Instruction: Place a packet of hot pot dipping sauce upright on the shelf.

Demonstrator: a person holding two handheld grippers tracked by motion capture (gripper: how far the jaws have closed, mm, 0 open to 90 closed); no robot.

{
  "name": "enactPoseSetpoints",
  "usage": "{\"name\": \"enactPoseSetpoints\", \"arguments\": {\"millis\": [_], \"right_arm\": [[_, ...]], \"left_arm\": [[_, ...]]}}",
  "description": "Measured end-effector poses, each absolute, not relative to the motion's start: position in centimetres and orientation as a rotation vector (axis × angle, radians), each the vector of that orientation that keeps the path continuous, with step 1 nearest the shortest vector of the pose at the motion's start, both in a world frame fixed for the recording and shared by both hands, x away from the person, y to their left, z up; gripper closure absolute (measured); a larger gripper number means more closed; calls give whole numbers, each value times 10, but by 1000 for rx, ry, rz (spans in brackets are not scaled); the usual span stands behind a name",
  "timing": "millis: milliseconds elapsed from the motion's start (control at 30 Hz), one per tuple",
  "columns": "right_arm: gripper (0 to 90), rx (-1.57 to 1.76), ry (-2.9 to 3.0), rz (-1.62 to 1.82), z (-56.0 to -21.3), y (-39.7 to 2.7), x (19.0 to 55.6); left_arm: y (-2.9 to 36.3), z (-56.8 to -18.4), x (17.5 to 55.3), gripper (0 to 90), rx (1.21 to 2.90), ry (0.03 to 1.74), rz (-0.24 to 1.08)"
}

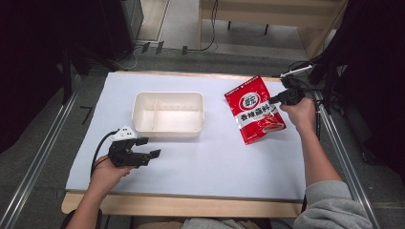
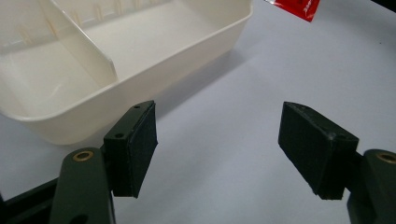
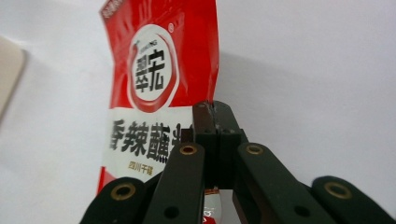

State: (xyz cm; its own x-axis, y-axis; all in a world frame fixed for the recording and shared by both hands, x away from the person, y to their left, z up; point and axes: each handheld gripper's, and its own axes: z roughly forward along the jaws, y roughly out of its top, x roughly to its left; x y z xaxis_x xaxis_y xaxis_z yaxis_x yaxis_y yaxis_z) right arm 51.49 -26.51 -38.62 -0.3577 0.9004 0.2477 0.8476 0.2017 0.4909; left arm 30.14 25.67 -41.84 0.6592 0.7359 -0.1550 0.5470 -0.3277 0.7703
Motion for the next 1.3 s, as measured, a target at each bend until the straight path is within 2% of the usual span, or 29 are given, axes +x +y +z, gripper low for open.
{"name": "enactPoseSetpoints", "arguments": {"millis": [533,1300], "right_arm": [[900,1465,2423,1046,-336,-229,479],[900,1291,2413,1126,-282,-196,462]], "left_arm": [[257,-418,301,292,2010,1000,284],[258,-418,301,292,2007,999,283]]}}
